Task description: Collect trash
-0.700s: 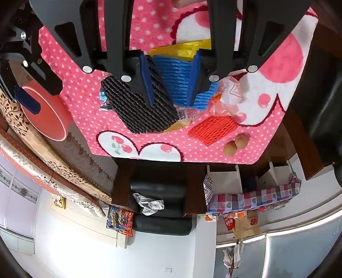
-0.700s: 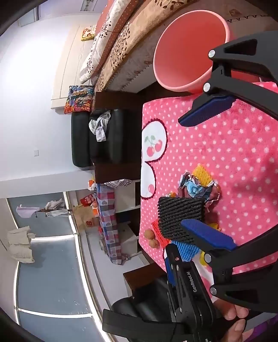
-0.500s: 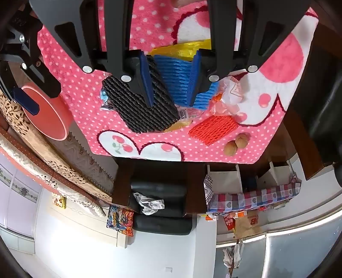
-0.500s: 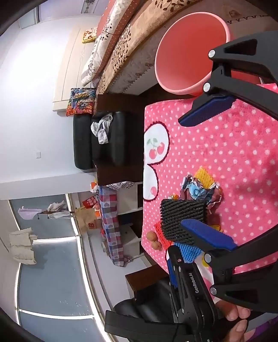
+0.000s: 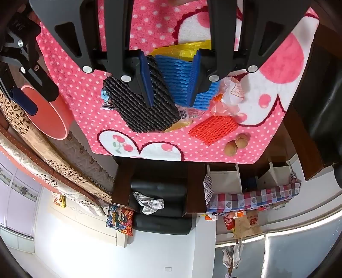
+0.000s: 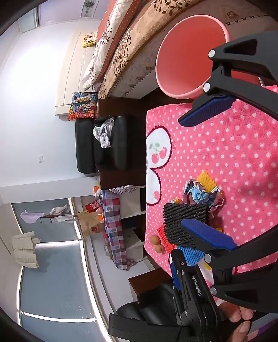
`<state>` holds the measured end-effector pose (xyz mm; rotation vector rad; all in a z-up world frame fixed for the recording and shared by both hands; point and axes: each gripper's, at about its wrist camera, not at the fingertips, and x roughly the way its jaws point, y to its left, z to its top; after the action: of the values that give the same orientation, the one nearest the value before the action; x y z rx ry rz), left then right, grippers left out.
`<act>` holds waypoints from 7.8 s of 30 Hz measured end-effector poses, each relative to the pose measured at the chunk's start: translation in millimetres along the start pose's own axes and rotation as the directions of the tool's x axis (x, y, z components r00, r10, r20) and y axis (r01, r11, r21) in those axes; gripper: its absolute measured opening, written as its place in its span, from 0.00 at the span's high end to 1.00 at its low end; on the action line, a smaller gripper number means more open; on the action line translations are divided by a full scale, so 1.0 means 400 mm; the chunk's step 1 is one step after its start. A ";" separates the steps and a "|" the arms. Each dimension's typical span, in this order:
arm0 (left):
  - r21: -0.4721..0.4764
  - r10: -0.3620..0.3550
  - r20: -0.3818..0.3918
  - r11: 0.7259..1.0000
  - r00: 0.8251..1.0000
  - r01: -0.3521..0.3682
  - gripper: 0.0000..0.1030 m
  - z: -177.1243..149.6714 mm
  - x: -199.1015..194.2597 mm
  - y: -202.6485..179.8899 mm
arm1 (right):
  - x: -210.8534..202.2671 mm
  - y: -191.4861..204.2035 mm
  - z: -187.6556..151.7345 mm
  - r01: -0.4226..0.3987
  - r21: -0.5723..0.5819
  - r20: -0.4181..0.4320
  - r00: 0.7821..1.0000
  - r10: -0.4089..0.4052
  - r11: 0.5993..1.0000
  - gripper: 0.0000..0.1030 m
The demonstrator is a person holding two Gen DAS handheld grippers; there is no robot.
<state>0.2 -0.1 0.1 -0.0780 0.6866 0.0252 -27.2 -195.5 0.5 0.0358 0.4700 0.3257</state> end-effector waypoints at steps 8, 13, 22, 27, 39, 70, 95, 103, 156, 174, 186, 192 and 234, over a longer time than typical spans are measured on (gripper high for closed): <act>-0.002 -0.001 0.001 1.000 1.000 0.001 0.68 0.000 0.000 0.001 | 0.000 -0.002 0.001 0.003 0.001 0.001 1.000 -0.003 1.000 0.16; -0.001 -0.002 0.002 1.000 1.000 0.002 0.68 0.000 -0.001 0.000 | 0.000 -0.003 0.002 0.006 0.003 0.001 1.000 -0.006 1.000 0.16; -0.003 -0.003 0.003 1.000 1.000 0.003 0.68 0.000 -0.001 0.001 | 0.000 -0.004 0.001 0.005 0.003 0.002 1.000 -0.005 1.000 0.16; -0.004 -0.003 0.003 1.000 1.000 0.003 0.68 -0.001 -0.001 0.001 | -0.002 -0.006 0.001 0.005 0.003 0.001 1.000 -0.005 1.000 0.16; -0.004 -0.005 0.001 1.000 1.000 0.005 0.68 0.007 -0.009 -0.011 | 0.006 0.002 0.001 0.001 0.001 -0.008 1.000 -0.001 1.000 0.20; -0.008 -0.008 -0.005 1.000 1.000 0.008 0.68 -0.010 -0.003 -0.013 | 0.022 0.001 -0.019 -0.002 0.008 -0.033 0.999 0.003 1.000 0.23; -0.011 -0.054 0.030 0.998 0.998 0.054 0.68 -0.030 -0.034 0.075 | 0.059 0.029 -0.025 -0.072 -0.012 -0.102 0.992 0.070 0.997 0.35; -0.016 -0.061 -0.020 0.998 0.998 0.060 0.68 -0.067 -0.025 0.108 | 0.097 0.078 -0.005 -0.157 -0.032 -0.132 0.980 0.151 0.987 0.36; -0.052 -0.153 0.037 0.986 0.987 0.155 0.97 -0.026 -0.048 0.103 | 0.125 0.060 0.056 -0.297 0.088 -0.158 0.938 0.308 0.951 0.89; 0.060 -0.245 0.122 0.969 0.962 0.239 0.97 0.070 -0.093 -0.036 | -0.010 -0.115 0.102 -0.144 0.163 -0.043 0.987 0.153 0.976 0.89; 0.141 -0.351 0.128 0.932 0.927 0.333 0.97 0.124 -0.083 -0.178 | -0.075 -0.293 0.095 -0.007 0.242 -0.015 1.000 0.011 0.970 0.89; 0.094 -0.315 0.138 0.948 0.939 0.304 0.96 0.139 -0.073 -0.133 | -0.080 -0.334 0.086 0.013 0.255 -0.011 1.000 -0.010 0.967 0.89; -0.027 -0.223 0.003 0.975 0.975 0.223 0.60 -0.067 -0.034 0.077 | -0.040 -0.253 0.046 -0.045 0.221 -0.047 0.997 0.057 0.974 0.87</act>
<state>-28.6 28.3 -13.9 -0.1804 0.6745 -0.1812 -2.0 -295.9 13.0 0.2560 0.5567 0.3244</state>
